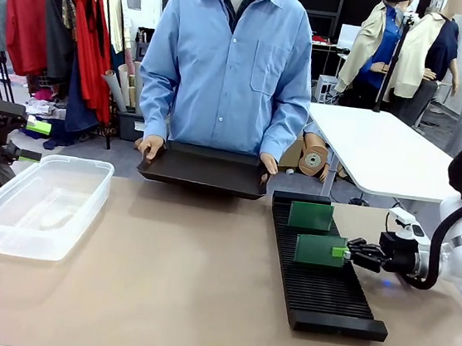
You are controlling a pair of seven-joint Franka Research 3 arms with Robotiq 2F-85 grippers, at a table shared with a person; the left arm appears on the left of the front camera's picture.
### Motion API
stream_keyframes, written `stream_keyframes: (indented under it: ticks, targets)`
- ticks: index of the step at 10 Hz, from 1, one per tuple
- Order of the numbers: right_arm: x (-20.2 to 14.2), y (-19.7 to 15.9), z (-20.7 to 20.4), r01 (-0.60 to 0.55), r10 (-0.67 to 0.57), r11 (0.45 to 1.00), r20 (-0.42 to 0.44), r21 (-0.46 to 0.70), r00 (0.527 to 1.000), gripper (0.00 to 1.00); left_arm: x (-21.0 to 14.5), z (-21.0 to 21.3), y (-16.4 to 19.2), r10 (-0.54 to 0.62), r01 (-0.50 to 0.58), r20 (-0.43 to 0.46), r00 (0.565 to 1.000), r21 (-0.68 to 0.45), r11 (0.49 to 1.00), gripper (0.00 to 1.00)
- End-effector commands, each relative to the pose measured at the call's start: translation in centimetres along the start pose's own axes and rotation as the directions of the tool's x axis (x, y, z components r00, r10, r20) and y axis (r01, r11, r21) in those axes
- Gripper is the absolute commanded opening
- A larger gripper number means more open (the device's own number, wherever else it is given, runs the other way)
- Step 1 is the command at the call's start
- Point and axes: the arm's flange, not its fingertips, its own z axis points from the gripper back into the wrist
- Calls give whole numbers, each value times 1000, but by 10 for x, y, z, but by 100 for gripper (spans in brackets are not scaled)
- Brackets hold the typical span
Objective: Sort PCBs into racks and boxes based on the side picked up.
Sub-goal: If the short side of the Blank PCB is picked up, insert it into the PCB Rack ; if the long side is picked up, place it in the Organizing box.
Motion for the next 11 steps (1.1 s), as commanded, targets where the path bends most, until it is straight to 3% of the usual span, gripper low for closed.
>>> stream_keyframes:
  ticks: [1, 5, 11]
  targets:
    - [6, -7, 5, 23, -23, 999, 16, -24, 1000, 23, -1, 1, -2, -4, 4, -1, 1000, -5, 1000, 100]
    - [10, -9, 5, 15, -15, 1000, 5, -21, 1000, 100, -1, 1, -2, -4, 4, -1, 1000, -5, 1000, 100]
    - [20, -8, 4, 20, -20, 1000, 14, -12, 1000, 100, -1, 1, -2, -4, 4, -1, 1000, -5, 1000, 100]
